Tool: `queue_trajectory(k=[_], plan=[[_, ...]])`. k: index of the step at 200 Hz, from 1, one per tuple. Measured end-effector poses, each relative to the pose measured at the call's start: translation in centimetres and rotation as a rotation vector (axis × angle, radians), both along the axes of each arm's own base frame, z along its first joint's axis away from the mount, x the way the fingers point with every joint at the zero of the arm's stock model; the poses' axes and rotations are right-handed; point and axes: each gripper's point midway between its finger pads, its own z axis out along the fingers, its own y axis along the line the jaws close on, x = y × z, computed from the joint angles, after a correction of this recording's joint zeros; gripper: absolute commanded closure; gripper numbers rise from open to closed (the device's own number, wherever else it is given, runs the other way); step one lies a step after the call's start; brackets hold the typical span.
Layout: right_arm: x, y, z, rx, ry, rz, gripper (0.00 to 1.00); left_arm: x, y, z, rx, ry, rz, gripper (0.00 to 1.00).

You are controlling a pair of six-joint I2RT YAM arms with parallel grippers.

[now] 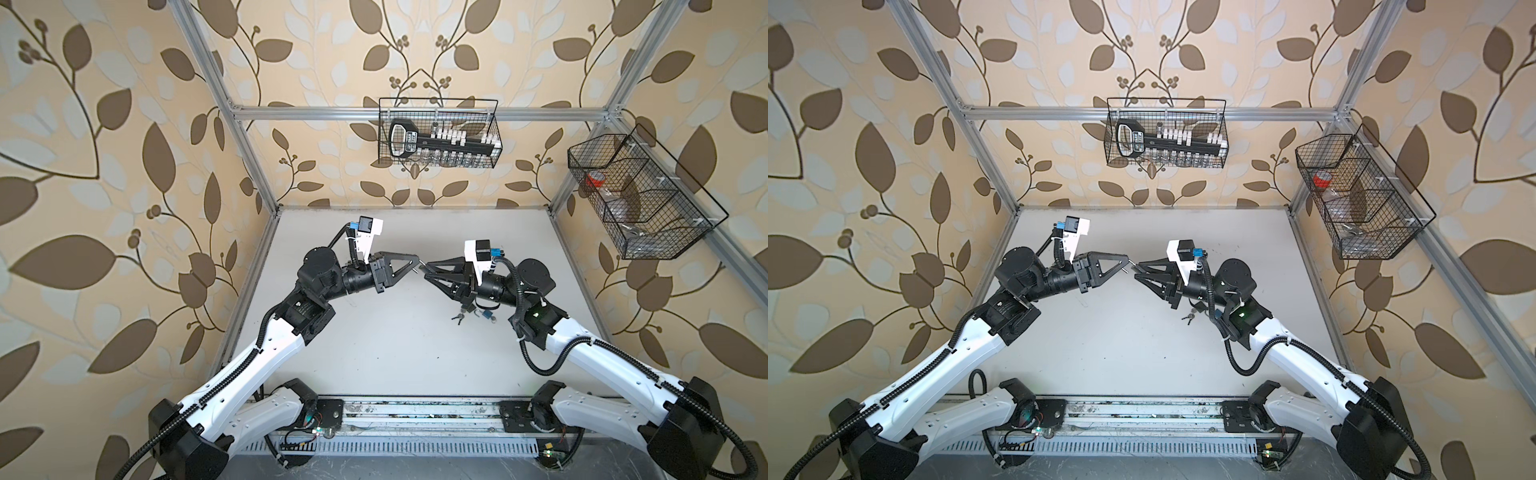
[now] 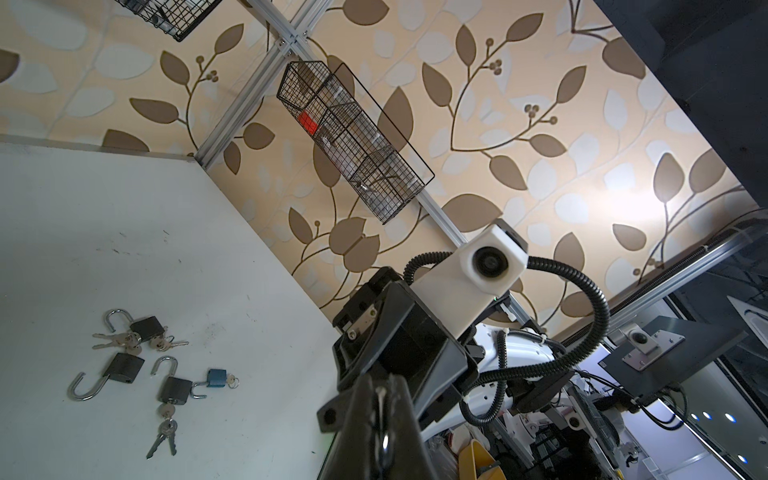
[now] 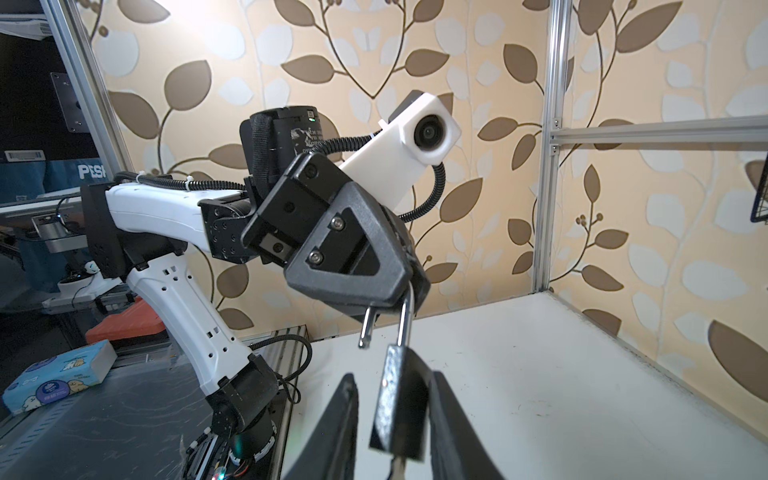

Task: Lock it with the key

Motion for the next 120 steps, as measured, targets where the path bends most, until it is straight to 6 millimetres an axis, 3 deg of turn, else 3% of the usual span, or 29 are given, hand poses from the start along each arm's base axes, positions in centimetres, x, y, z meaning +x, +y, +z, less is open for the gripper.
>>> queue_trajectory(k=[74,120], plan=[[0.33,-0.05,-0.31,-0.002,0.032,-0.014,0.74,-0.01,0.0,0.01,0.0,0.0,0.0,1.0],[0.37,-0.05,-0.4,-0.001,0.047,-0.014,0.8,-0.01,0.0,0.01,0.0,0.0,0.0,1.0]])
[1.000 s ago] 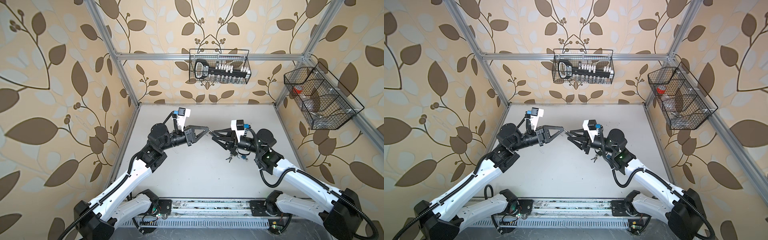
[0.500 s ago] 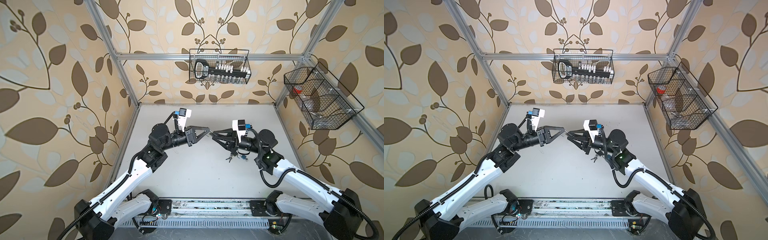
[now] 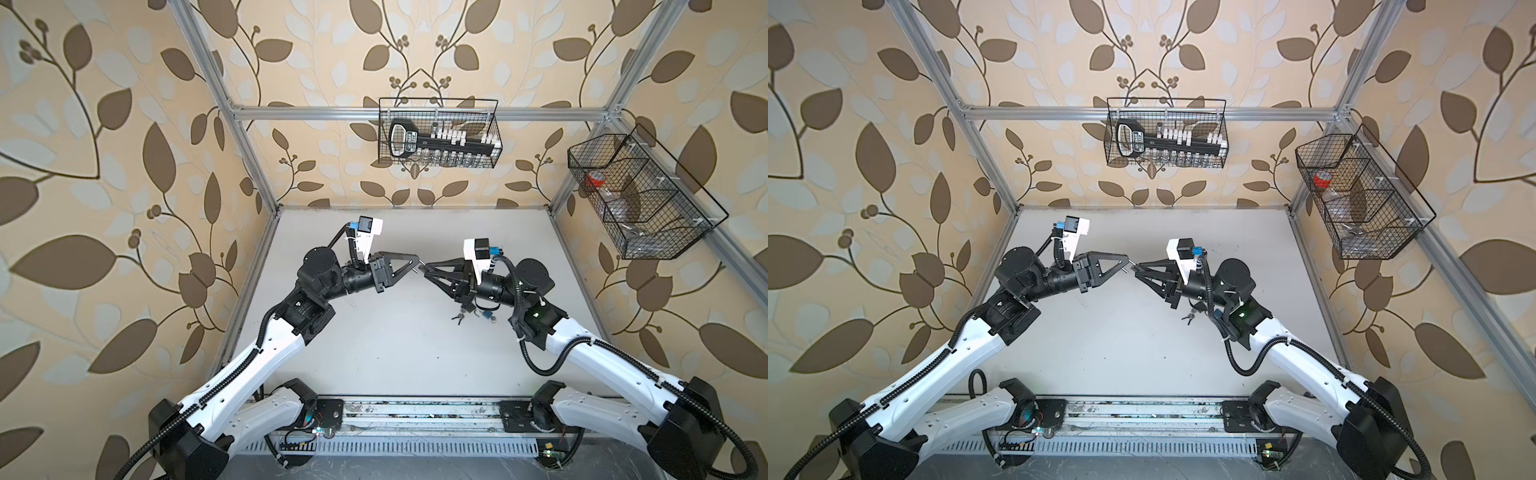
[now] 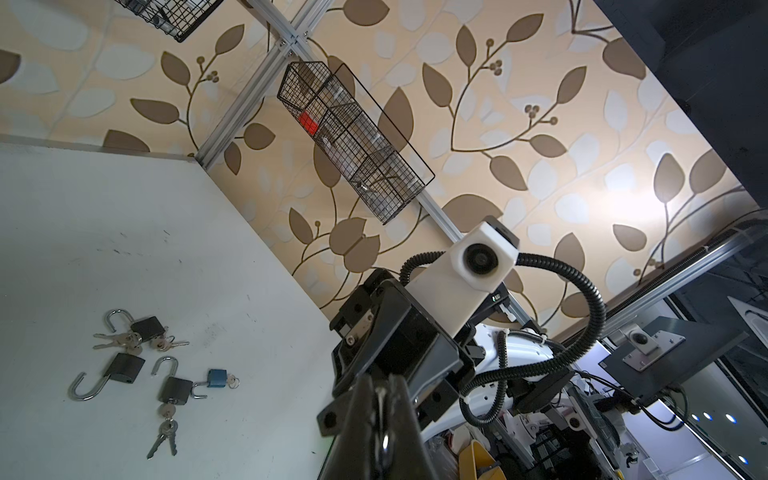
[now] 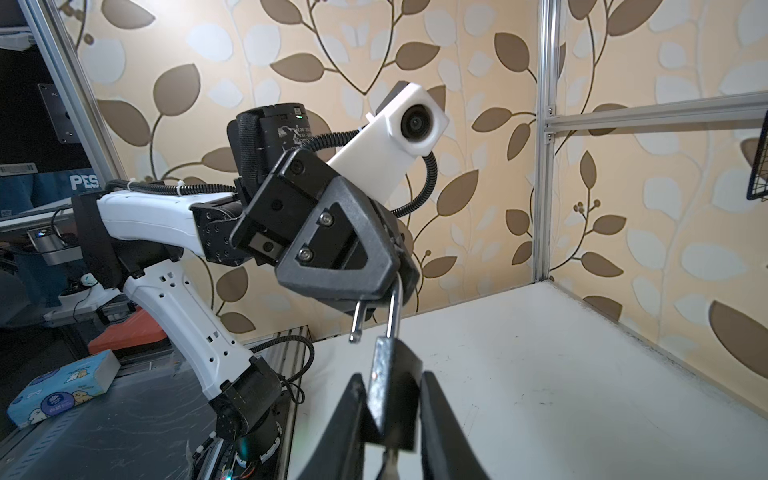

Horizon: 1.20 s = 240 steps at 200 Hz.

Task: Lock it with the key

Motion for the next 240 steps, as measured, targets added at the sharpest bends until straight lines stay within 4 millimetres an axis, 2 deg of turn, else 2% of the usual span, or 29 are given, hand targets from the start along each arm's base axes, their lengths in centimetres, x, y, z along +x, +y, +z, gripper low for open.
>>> queue_trajectory(k=[24,45,79,149,189,240], plan=[[0.1,0.0,-0.1,0.002,0.021,-0.001,0.88,0.0,0.0,0.0,0.001,0.0,0.001,1.0],[0.0,0.0,-0.3,0.009,0.075,0.009,1.0,0.1,0.0,-0.3,0.011,-0.001,0.003,1.0],[-0.3,0.4,-0.6,-0.002,0.214,0.075,1.0,0.0,0.0,-0.6,0.053,-0.031,0.008,1.0],[-3.0,0.8,2.7,0.029,0.36,0.27,1.0,-2.6,0.0,2.8,0.082,-0.223,-0.087,1.0],[-4.3,0.7,3.0,0.023,0.423,0.349,1.0,-3.6,-0.3,2.9,0.087,-0.265,-0.151,1.0],[-4.6,0.7,3.2,0.023,0.445,0.368,1.0,-4.0,-0.6,3.0,0.089,-0.288,-0.185,1.0]])
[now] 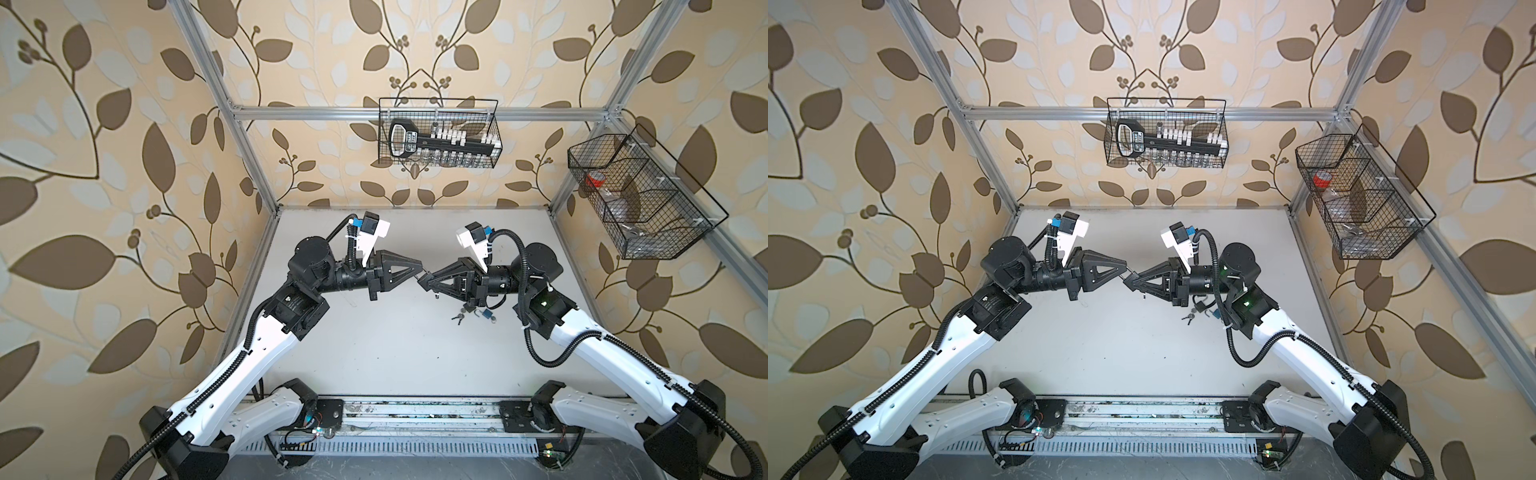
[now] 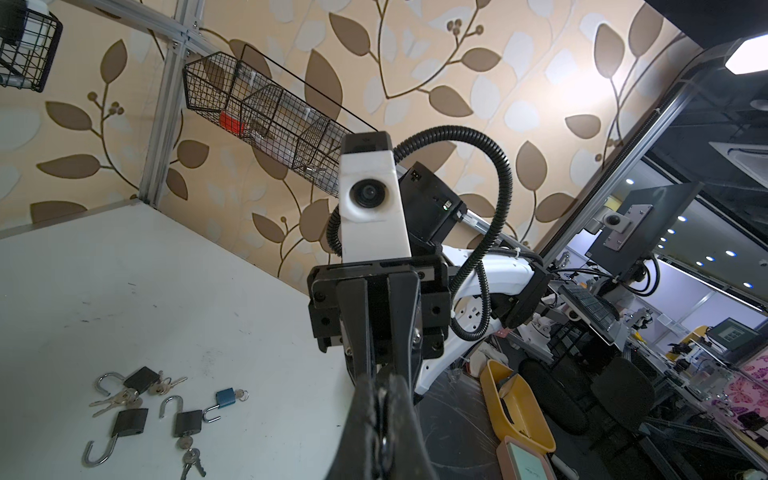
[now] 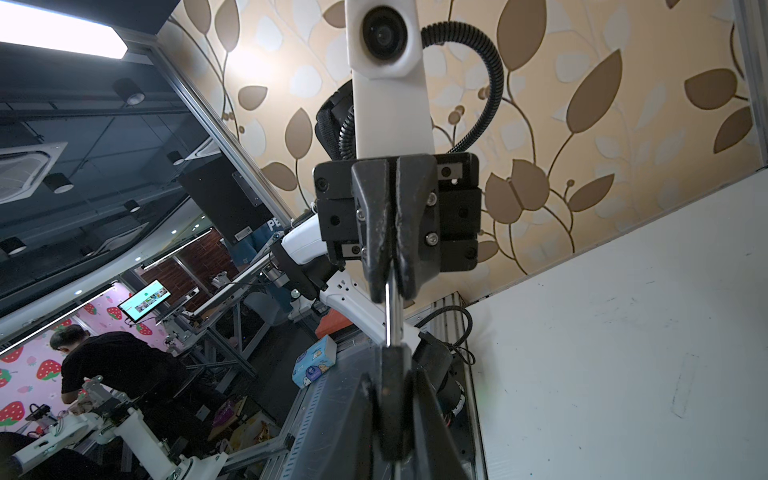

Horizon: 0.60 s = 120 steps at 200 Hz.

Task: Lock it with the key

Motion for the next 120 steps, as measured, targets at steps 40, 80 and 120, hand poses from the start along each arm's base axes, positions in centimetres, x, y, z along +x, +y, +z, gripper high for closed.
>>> queue_trajectory(k=[40,80,120], plan=[[0.1,0.0,0.1,0.002,-0.004,-0.009,1.0,-0.1,-0.2,0.1,-0.001,-0.007,-0.004,1.0],[0.3,-0.1,0.6,0.008,-0.024,-0.029,1.0,-0.1,-0.3,0.4,-0.012,-0.02,0.003,1.0],[0.5,-0.2,1.2,0.018,-0.041,-0.049,1.0,-0.3,-0.3,0.8,-0.026,-0.034,0.015,1.0]])
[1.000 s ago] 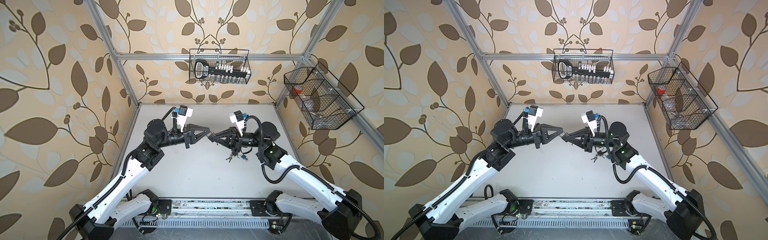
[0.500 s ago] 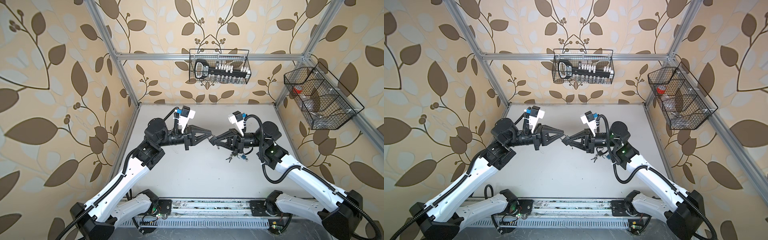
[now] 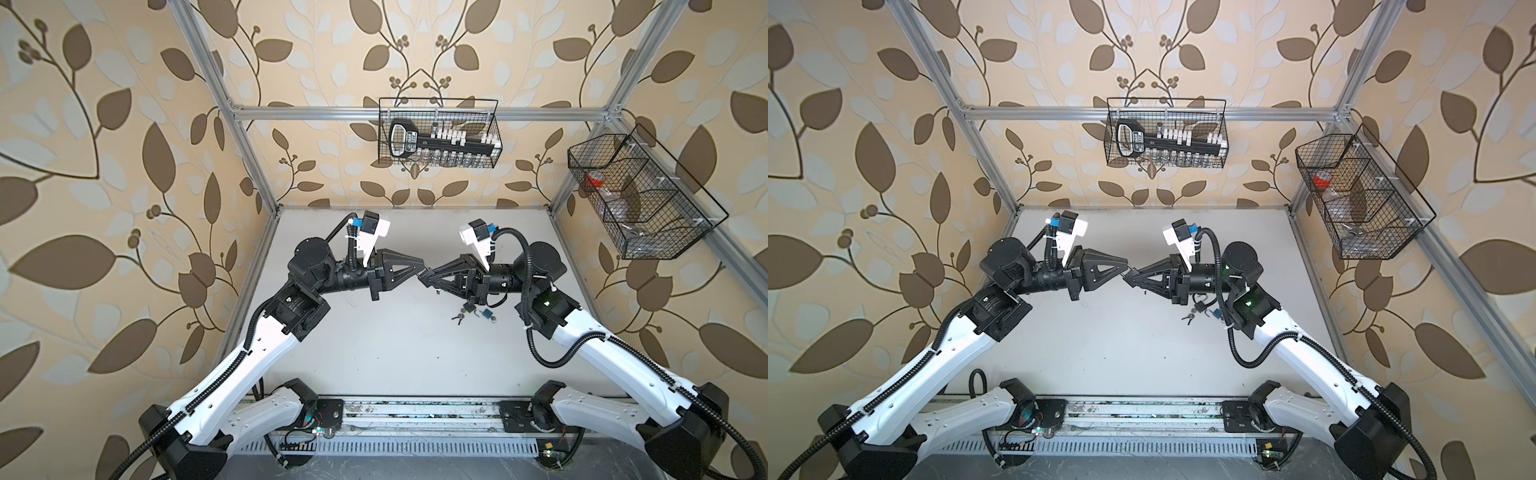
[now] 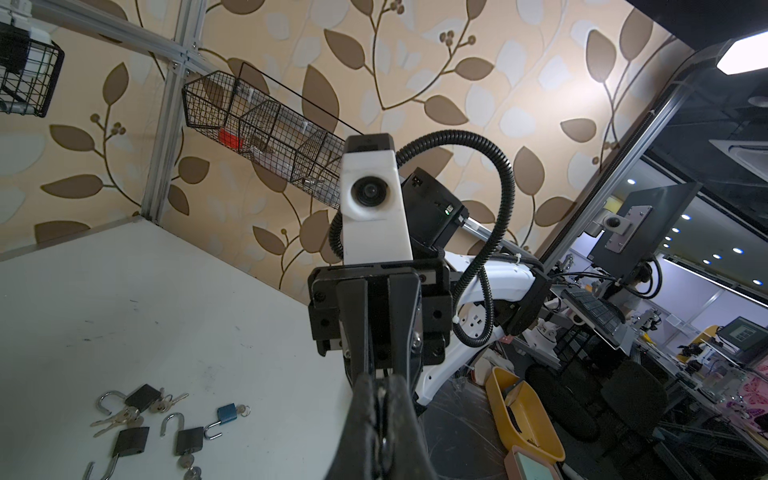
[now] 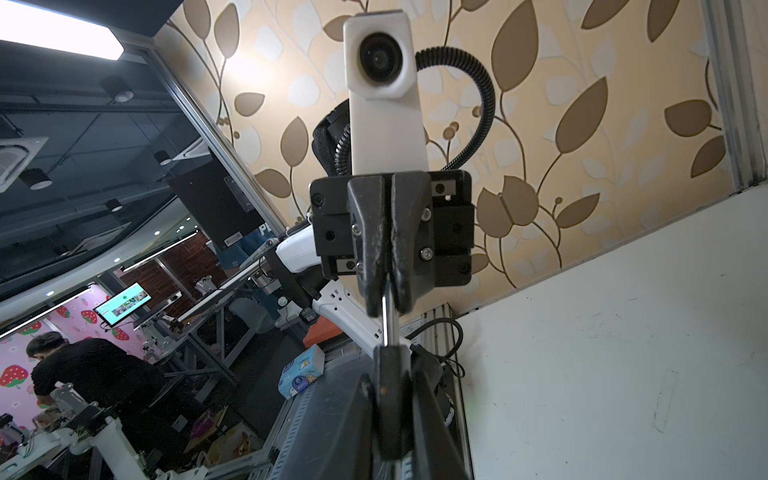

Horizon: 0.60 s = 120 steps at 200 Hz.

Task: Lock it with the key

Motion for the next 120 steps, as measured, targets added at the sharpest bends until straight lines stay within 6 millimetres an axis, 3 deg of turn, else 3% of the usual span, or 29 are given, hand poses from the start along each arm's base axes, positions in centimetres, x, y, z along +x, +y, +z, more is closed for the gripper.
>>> queue_trajectory(k=[69,120], plan=[[0.4,-0.1,0.3,0.004,-0.016,-0.031,1.0,0.2,-0.2,0.0,-0.018,-0.009,0.035,1.0],[-0.6,-0.3,2.5,0.029,-0.063,0.016,1.0,-0.8,-1.3,1.4,-0.056,-0.061,0.041,1.0]])
